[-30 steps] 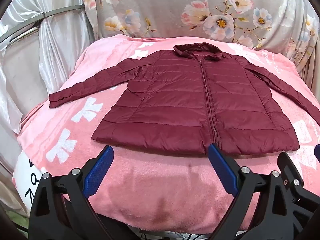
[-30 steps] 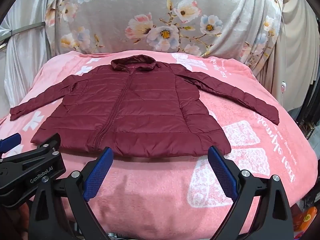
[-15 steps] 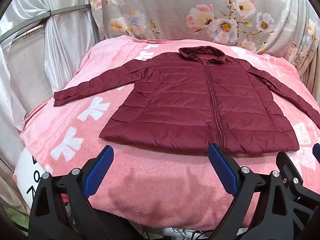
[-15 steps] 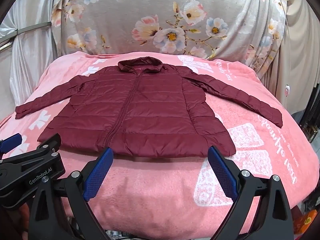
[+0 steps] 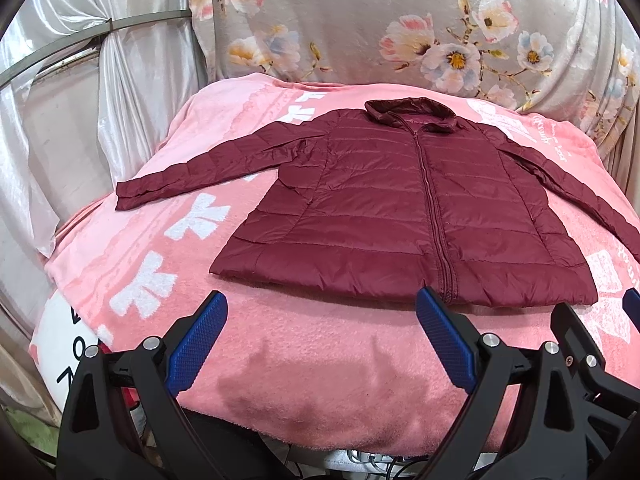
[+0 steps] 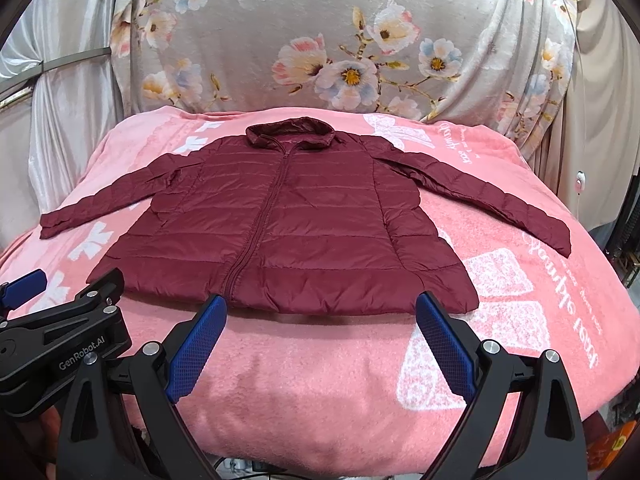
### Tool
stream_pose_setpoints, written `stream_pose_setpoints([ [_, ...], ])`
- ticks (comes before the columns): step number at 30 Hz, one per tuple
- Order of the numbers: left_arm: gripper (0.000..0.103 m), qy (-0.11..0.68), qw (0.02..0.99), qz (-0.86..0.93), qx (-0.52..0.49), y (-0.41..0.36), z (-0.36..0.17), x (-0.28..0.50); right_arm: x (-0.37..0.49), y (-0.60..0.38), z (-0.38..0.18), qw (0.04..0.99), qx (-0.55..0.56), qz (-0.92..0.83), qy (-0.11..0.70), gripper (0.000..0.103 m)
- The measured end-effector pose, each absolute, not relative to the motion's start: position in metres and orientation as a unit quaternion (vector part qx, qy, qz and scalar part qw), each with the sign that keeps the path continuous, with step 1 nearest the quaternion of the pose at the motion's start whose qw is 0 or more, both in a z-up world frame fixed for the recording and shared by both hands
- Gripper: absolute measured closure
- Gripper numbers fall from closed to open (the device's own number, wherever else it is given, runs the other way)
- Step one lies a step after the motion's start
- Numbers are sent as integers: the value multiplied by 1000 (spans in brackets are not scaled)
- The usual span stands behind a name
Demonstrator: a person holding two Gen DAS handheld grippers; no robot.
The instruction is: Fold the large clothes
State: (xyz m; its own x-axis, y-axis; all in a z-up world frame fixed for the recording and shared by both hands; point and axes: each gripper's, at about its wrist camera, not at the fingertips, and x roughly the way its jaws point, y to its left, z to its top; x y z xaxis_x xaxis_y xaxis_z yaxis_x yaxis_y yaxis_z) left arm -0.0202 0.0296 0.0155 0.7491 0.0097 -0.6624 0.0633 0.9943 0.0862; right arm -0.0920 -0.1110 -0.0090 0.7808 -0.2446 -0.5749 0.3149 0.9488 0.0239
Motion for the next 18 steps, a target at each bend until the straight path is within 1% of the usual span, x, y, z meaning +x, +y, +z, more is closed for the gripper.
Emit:
stream_pose_setpoints([
  [18,11,353,934,-14,51,30,16,-21,-93,-111,-9,942,59,-149,296,9],
])
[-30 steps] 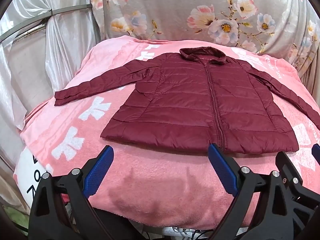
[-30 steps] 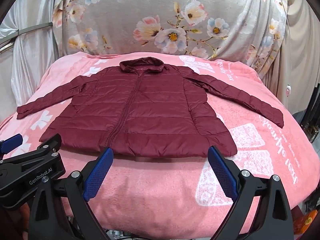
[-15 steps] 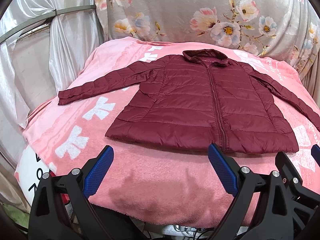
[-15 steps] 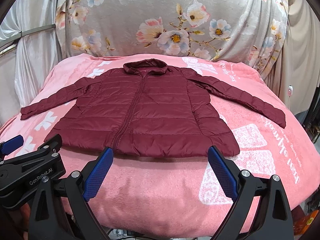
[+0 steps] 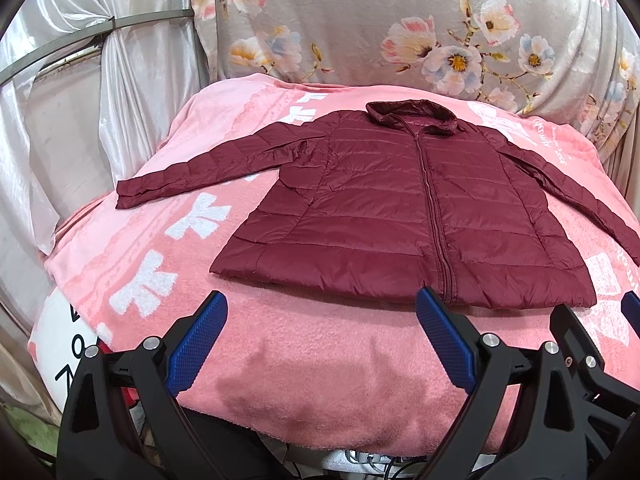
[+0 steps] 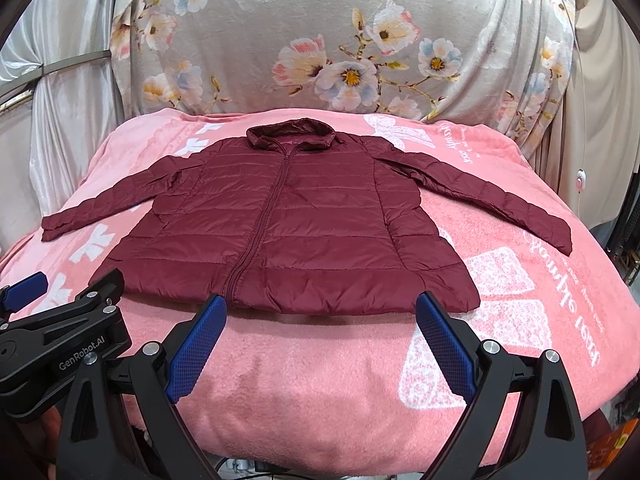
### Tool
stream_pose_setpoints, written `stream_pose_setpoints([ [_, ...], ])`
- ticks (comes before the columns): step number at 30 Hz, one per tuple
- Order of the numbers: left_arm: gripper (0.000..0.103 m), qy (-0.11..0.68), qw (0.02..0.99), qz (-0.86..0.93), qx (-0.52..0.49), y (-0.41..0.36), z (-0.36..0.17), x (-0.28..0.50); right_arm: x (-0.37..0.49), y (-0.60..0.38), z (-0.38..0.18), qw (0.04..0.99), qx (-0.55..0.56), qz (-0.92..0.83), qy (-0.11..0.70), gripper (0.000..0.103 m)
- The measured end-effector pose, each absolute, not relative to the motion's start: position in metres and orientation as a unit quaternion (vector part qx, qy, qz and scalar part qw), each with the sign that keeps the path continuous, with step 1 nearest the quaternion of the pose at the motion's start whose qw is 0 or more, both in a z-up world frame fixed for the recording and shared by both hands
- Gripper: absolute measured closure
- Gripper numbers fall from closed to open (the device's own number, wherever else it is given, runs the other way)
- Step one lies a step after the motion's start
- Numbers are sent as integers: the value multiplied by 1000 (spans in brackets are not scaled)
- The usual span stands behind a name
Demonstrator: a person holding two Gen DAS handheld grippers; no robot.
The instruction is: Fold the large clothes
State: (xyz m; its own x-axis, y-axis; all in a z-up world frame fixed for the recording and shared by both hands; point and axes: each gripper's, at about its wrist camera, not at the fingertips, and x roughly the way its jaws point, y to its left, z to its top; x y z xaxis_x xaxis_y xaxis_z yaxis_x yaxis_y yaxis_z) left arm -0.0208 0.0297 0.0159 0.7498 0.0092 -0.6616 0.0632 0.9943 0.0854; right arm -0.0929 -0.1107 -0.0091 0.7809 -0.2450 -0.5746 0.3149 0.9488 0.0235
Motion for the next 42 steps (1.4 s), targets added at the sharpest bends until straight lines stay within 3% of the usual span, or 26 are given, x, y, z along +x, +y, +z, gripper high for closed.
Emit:
stream_pose_setpoints([
  [42,12,352,935,-14,45,30,19,-17,-95,-113,-12,941,64,-148,298,9],
])
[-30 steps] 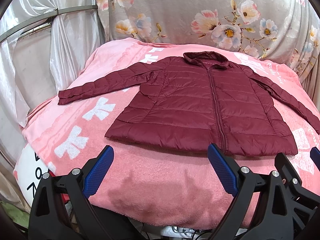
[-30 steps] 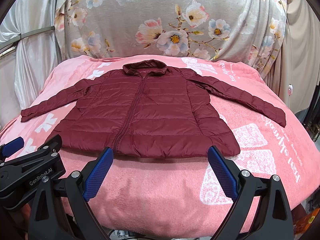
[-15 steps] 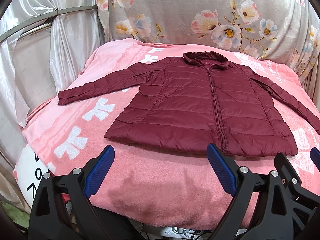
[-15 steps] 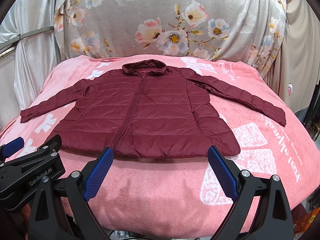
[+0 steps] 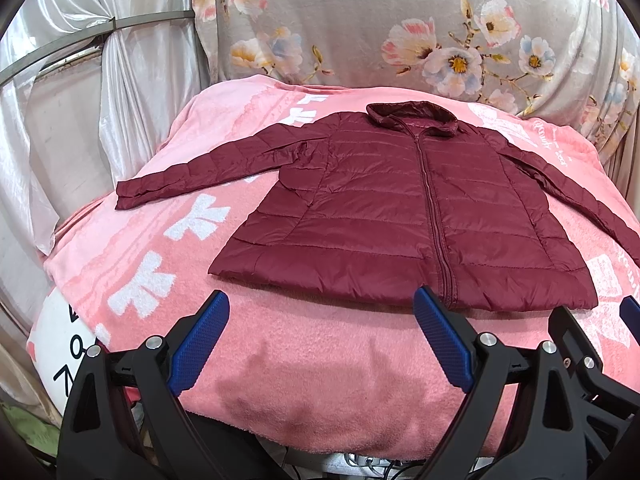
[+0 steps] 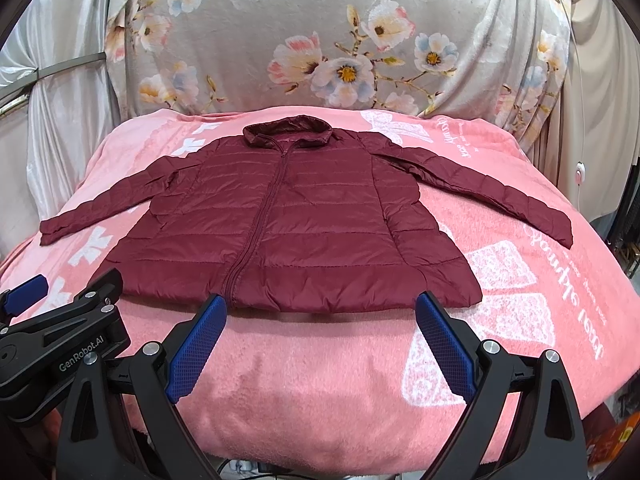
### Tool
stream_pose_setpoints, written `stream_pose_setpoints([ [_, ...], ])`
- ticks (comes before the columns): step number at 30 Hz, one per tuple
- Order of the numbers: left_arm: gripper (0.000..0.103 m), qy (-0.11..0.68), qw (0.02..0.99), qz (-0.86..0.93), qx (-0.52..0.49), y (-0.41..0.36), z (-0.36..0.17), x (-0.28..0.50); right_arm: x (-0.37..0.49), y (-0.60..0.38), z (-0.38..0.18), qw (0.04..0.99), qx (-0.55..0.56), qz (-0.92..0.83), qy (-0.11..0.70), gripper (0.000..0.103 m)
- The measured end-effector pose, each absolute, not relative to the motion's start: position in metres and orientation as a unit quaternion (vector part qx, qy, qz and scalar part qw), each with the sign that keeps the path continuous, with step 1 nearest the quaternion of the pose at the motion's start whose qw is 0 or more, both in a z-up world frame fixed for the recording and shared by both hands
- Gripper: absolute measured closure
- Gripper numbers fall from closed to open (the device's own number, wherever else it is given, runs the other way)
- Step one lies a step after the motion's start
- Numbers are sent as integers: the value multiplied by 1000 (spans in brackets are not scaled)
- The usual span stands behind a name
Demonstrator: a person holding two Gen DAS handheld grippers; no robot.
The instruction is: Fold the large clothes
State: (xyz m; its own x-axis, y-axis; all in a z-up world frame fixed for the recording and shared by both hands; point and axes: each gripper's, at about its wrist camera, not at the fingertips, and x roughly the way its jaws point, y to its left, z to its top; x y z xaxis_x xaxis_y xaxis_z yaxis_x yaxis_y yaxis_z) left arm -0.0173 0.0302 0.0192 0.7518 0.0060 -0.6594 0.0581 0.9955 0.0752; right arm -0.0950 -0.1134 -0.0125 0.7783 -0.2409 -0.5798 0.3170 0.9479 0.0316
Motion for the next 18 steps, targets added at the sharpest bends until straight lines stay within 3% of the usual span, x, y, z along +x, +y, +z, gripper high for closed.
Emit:
stream_pose_setpoints([
  [18,12,367,929,-19,40,22,1,-6,-82,-123,-28,935,80,-136,316,9],
])
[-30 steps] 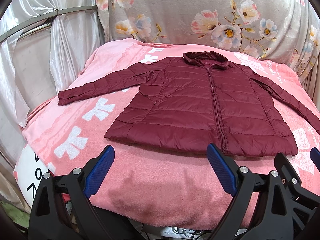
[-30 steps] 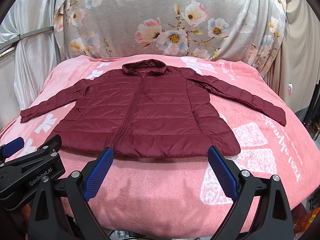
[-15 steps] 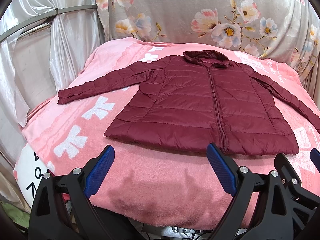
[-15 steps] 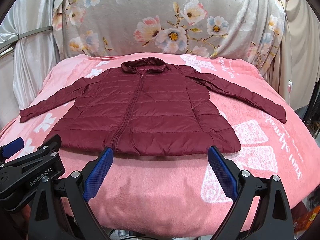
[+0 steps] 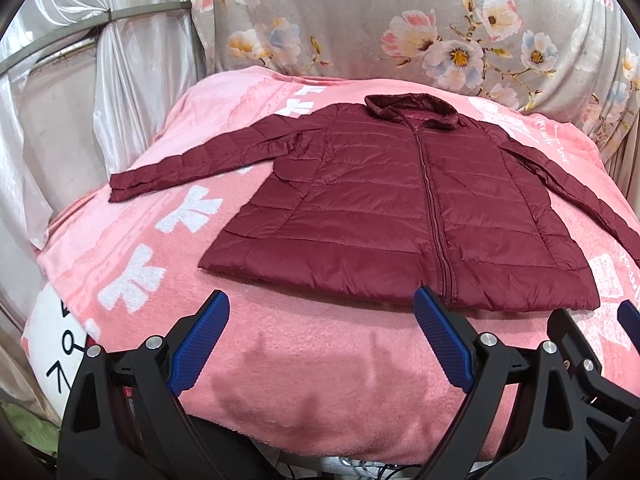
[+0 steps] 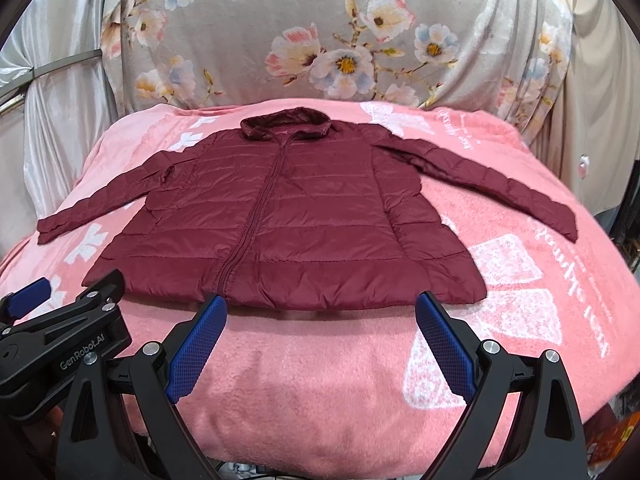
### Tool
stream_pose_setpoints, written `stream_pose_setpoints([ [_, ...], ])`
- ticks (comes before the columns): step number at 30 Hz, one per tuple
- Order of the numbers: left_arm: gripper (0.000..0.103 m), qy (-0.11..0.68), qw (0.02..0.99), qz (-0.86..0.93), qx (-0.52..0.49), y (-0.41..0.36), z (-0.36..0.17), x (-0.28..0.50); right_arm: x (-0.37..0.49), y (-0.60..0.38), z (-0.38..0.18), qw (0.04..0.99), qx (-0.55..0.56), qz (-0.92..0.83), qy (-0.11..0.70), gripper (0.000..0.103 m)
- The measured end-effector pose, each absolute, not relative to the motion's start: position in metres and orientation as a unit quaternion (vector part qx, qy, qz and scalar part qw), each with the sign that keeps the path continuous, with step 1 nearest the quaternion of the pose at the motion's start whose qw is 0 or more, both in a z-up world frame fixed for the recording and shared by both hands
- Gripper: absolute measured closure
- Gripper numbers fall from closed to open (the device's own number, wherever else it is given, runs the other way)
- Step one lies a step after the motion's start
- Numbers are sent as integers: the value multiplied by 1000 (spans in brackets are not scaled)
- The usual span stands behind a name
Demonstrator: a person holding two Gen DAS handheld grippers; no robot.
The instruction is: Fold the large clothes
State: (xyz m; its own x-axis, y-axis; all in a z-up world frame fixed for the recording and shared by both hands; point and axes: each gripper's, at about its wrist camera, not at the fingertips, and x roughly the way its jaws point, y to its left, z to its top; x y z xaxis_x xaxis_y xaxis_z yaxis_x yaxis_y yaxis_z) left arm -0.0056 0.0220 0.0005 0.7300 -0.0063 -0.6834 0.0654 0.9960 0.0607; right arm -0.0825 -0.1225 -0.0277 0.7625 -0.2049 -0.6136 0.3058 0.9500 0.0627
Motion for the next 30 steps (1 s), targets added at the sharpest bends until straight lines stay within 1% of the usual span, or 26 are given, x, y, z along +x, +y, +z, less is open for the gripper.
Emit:
stream_pose_setpoints([
  [3,12,375,925,-38,36,17,-2,6,-70,-142,-33,930,112,-122,329,9],
  [8,12,374,925,-60,35,12,0,31,-58,-198,-39,924,149,-151,318,9],
  [10,12,380,922,-64,19,13,0,47,-50,-234,-48,918,174,-173,311,9],
  [15,12,387,919,-45,-61,24,-4,90,-34,-333,-73,904,235,-226,278,9],
  [19,12,386,917,-19,-99,26,-10,118,-16,-409,-99,880,295,-257,271,9],
  [22,10,387,920,-9,-65,14,-7,136,-7,-456,-110,860,339,-286,254,9],
  [26,10,363,931,17,13,-8,-4,156,-1,-505,-121,831,374,-336,238,9],
  [28,9,364,931,8,21,-13,-5,166,1,-523,-126,816,386,-359,236,9],
  [29,10,366,931,2,22,-15,-5,171,1,-531,-128,811,393,-366,234,11],
  [30,10,365,931,-4,26,-18,-6,177,2,-540,-131,803,401,-374,234,15],
])
